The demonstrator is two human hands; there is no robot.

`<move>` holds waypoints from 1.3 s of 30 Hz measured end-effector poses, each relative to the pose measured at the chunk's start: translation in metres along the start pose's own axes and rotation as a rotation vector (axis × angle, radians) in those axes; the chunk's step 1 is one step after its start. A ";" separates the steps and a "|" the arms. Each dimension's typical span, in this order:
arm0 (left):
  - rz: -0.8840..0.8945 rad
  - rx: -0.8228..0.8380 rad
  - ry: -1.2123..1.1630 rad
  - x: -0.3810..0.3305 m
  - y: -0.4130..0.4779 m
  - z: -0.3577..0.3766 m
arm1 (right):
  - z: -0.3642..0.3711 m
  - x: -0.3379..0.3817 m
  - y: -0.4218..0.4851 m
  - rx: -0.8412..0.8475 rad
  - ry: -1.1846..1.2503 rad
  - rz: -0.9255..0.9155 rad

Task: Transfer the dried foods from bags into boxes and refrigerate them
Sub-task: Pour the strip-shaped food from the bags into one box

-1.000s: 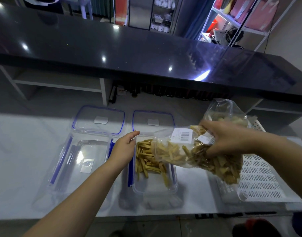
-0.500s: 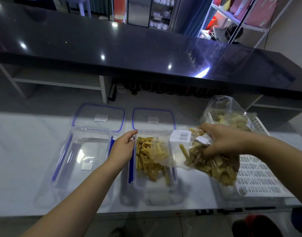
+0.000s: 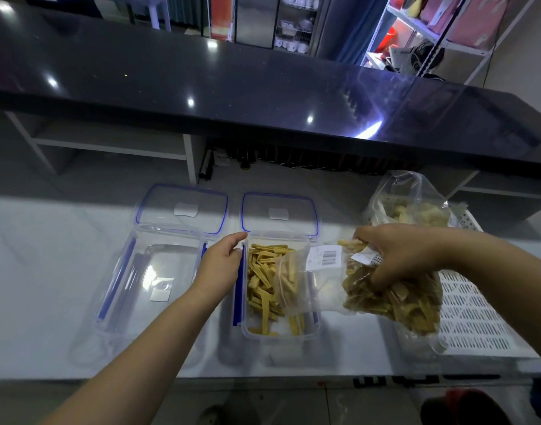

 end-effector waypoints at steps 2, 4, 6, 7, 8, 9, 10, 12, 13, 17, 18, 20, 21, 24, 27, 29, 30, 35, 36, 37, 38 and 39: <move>0.007 -0.002 -0.005 -0.001 -0.002 0.000 | -0.003 -0.003 0.000 0.006 0.076 -0.017; 0.013 -0.005 -0.010 -0.003 -0.004 -0.001 | -0.005 -0.005 -0.001 -0.022 0.201 -0.048; 0.029 -0.011 -0.011 -0.004 -0.007 -0.003 | -0.003 -0.005 0.001 -0.044 0.262 -0.072; 0.043 -0.020 -0.012 -0.005 -0.008 -0.004 | 0.000 -0.003 0.003 -0.055 0.257 -0.077; 0.063 -0.038 -0.016 -0.005 -0.009 -0.005 | 0.005 -0.002 0.005 -0.077 0.236 -0.081; 0.084 -0.069 -0.025 -0.006 -0.009 -0.007 | 0.010 0.000 0.009 -0.111 0.216 -0.087; 0.112 -0.107 -0.038 -0.008 -0.011 -0.009 | 0.015 0.002 0.013 -0.157 0.198 -0.096; 0.181 -0.169 -0.067 -0.014 -0.016 -0.010 | 0.027 0.007 0.023 -0.266 0.146 -0.115; 0.231 -0.175 -0.059 -0.019 -0.019 -0.010 | 0.032 0.009 0.029 -0.314 0.117 -0.128; 0.493 0.046 0.447 -0.045 -0.029 0.011 | 0.048 0.013 0.049 -0.398 0.061 -0.147; 0.535 0.120 0.613 -0.049 -0.027 0.020 | 0.050 0.013 0.051 -0.402 0.063 -0.145; 0.587 0.212 0.880 -0.049 -0.021 0.039 | 0.053 0.012 0.053 -0.414 0.038 -0.147; 0.607 0.226 0.959 -0.047 -0.017 0.048 | 0.053 0.013 0.053 -0.422 0.016 -0.149; 0.622 0.187 0.996 -0.044 -0.008 0.062 | 0.056 0.011 0.052 -0.434 0.016 -0.150; 0.660 0.110 0.932 -0.041 -0.005 0.066 | 0.061 0.006 0.051 -0.440 0.135 -0.150; 0.670 0.056 0.898 -0.037 -0.005 0.065 | 0.063 0.002 0.050 -0.463 0.211 -0.157; 0.662 0.039 0.888 -0.035 -0.004 0.065 | 0.065 -0.001 0.049 -0.482 0.245 -0.162; 0.642 0.023 0.838 -0.029 -0.006 0.065 | 0.091 -0.023 0.048 -0.631 0.509 -0.157; 0.638 0.024 0.839 -0.030 -0.008 0.066 | 0.099 -0.026 0.048 -0.642 0.654 -0.132; 0.639 0.021 0.838 -0.031 -0.009 0.066 | 0.108 -0.029 0.049 -0.645 0.822 -0.112; 0.642 0.018 0.832 -0.031 -0.009 0.066 | 0.117 -0.030 0.049 -0.641 1.000 -0.103; 0.637 0.020 0.821 -0.031 -0.009 0.066 | 0.124 -0.030 0.052 -0.630 1.180 -0.096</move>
Point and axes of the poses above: each hand's wrist, its own y-axis towards the middle knuckle, its own z-axis out of the palm, x = y × z, the point moved 2 cm from there along y, towards the middle knuckle, and after that the axes turned 9 degrees about x, right-handed, at the moved point
